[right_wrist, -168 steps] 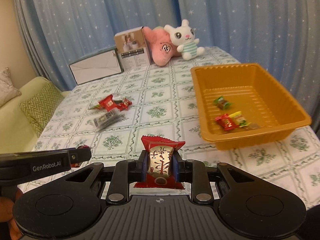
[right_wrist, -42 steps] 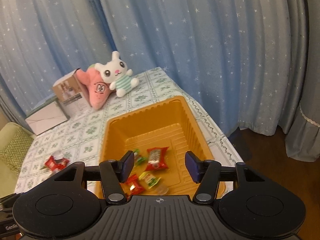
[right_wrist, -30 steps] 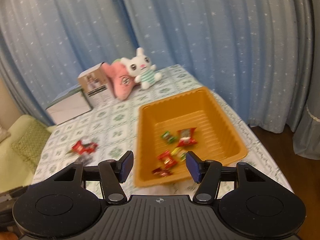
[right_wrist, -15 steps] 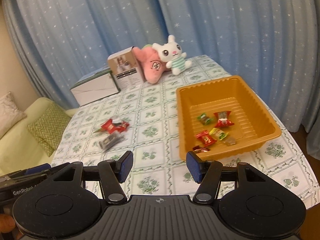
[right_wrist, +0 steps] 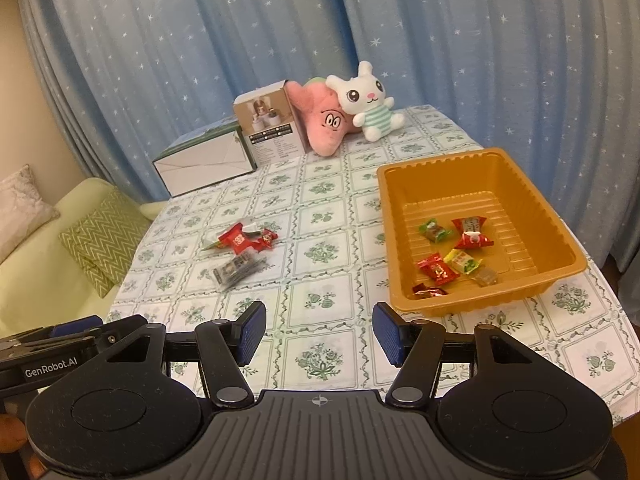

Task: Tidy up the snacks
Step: 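Withdraw both tools from the tray toward the remaining candies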

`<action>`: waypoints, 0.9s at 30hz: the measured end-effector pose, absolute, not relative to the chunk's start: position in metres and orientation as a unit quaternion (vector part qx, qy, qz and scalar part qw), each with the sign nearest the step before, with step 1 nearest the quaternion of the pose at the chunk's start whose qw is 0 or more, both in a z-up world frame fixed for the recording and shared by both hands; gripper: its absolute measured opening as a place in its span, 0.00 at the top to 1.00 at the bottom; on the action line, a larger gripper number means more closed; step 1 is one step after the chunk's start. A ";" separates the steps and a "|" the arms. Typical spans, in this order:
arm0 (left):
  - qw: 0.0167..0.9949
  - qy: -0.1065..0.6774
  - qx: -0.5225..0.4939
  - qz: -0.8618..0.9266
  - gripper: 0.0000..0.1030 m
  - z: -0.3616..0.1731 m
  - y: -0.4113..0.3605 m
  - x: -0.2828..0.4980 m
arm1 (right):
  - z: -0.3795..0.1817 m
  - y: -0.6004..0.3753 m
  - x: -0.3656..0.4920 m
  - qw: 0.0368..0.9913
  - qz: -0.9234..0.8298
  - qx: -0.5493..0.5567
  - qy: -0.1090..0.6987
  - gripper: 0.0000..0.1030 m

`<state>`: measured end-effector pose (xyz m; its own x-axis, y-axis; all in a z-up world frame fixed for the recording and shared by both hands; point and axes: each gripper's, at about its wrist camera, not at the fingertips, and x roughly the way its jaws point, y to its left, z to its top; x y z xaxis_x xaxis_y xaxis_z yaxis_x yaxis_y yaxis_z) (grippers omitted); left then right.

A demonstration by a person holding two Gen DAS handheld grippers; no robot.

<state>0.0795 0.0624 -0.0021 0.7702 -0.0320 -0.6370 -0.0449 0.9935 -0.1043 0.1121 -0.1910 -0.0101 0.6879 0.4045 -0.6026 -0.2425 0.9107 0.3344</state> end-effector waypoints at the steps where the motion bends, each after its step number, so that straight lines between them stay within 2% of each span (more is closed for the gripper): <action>1: 0.939 0.339 -0.056 0.004 0.24 -0.002 0.064 0.080 | -0.011 -0.190 0.113 0.911 0.179 0.115 0.353 0.42; 15: 0.937 0.349 -0.013 -0.017 0.24 -0.005 0.078 0.122 | -0.023 -0.163 0.138 0.908 0.199 0.096 0.356 0.42; 27: 0.926 0.374 0.029 -0.049 0.24 -0.055 0.108 0.197 | -0.054 -0.136 0.210 0.901 0.226 0.089 0.359 0.43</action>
